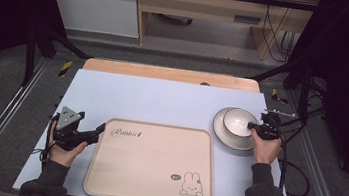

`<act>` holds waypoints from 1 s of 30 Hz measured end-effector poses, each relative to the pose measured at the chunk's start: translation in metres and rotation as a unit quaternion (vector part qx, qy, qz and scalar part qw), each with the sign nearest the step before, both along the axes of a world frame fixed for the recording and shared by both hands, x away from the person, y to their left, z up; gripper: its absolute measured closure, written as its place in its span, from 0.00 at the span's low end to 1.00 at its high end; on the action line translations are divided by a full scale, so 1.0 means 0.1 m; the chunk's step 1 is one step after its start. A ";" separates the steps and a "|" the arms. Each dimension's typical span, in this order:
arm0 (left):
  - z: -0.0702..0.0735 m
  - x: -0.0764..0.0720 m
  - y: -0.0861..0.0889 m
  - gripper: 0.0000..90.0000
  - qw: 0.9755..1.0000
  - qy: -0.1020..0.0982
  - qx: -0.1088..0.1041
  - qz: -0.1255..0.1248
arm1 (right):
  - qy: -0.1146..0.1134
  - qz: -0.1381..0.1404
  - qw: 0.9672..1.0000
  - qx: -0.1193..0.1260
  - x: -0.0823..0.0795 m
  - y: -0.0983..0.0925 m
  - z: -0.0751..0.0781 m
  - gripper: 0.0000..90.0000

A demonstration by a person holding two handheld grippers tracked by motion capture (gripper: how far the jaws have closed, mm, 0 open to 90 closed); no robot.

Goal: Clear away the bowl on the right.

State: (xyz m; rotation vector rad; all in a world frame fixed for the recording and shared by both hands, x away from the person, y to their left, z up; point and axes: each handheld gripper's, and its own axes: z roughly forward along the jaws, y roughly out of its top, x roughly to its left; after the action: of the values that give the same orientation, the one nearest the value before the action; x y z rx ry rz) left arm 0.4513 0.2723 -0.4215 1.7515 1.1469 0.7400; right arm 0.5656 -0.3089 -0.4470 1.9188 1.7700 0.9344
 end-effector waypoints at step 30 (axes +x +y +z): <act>0.01 -0.01 0.01 0.17 1.000 0.000 0.000 0.001 | -0.020 0.009 1.000 -0.016 -0.06 0.04 0.09 0.92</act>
State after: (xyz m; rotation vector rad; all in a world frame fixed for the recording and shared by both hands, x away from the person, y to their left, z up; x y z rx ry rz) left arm 0.4506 0.2728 -0.4203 1.7510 1.1482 0.7415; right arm 0.5596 -0.3050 -0.4377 1.8545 1.7713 0.9395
